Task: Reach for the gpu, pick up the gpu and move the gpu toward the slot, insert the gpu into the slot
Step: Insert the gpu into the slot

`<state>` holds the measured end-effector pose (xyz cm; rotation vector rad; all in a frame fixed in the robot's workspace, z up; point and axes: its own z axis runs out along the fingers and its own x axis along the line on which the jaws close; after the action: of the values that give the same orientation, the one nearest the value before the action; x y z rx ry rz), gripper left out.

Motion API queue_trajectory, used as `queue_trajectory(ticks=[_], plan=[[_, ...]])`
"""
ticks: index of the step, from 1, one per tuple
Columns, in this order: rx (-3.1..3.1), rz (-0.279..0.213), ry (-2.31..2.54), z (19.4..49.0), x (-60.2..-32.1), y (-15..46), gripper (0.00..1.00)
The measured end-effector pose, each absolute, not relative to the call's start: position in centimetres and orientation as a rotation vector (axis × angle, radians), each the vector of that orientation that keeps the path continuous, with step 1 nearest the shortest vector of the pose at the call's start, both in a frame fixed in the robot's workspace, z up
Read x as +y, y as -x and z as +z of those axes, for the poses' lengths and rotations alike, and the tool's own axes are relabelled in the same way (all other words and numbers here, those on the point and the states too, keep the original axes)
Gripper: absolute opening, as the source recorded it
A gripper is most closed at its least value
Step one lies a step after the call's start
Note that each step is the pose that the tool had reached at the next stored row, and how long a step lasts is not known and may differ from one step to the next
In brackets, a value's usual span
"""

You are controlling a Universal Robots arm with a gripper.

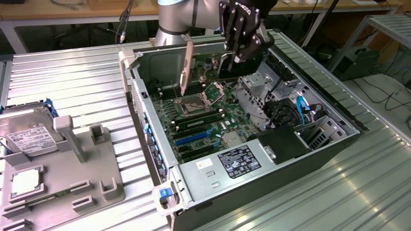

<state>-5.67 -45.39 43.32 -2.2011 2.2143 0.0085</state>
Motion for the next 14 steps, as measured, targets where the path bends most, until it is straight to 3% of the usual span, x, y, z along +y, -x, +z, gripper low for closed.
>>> queue_trajectory(ticks=[4, 14], plan=[[2.195, -0.032, 2.182, 43.2, -45.4, 5.9, 0.27], [2.256, -0.037, 2.118, 41.3, -45.2, 6.3, 0.27]])
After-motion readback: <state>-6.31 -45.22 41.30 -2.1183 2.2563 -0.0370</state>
